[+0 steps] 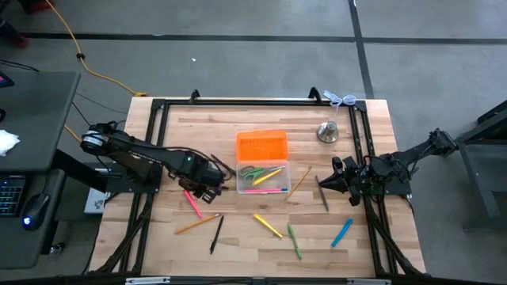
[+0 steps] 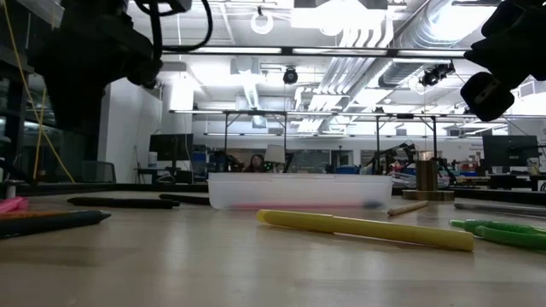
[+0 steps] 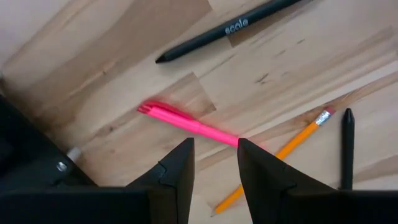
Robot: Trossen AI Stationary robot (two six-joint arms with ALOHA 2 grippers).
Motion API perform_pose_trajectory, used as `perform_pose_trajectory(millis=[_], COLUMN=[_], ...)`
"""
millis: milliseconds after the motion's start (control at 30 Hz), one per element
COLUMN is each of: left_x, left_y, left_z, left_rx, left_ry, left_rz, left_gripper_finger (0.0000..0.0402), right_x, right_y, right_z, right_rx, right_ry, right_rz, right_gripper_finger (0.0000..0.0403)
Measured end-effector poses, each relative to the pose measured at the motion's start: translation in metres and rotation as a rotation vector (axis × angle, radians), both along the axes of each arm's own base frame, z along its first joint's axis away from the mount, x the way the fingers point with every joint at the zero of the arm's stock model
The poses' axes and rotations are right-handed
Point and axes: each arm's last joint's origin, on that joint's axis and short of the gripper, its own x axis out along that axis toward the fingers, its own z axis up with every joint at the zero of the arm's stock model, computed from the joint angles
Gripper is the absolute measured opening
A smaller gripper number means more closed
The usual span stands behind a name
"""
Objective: Pick & place school supplies into a supply box
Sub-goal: Put the pink pen into the container
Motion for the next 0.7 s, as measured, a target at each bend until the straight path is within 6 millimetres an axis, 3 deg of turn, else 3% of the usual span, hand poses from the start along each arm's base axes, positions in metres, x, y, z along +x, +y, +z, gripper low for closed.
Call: perform_pose_trajectory(millis=[433, 700], left_x=[-0.005, -0.005], left_y=[-0.029, -0.031], left_z=[0.000, 0.000], left_rx=[0.005, 0.022], left_ry=[-0.016, -0.034], left_rz=[0.147, 0.222], left_gripper_finger=[0.0152, 0.0152], right_x=[0.000, 0.000], right_y=[0.000, 0.000], right_z=[0.000, 0.000], right_rx=[-0.025, -0.027], right_ry=[-0.005, -0.006], right_rz=[0.003, 0.015], right_gripper_finger=[0.0012, 0.0012])
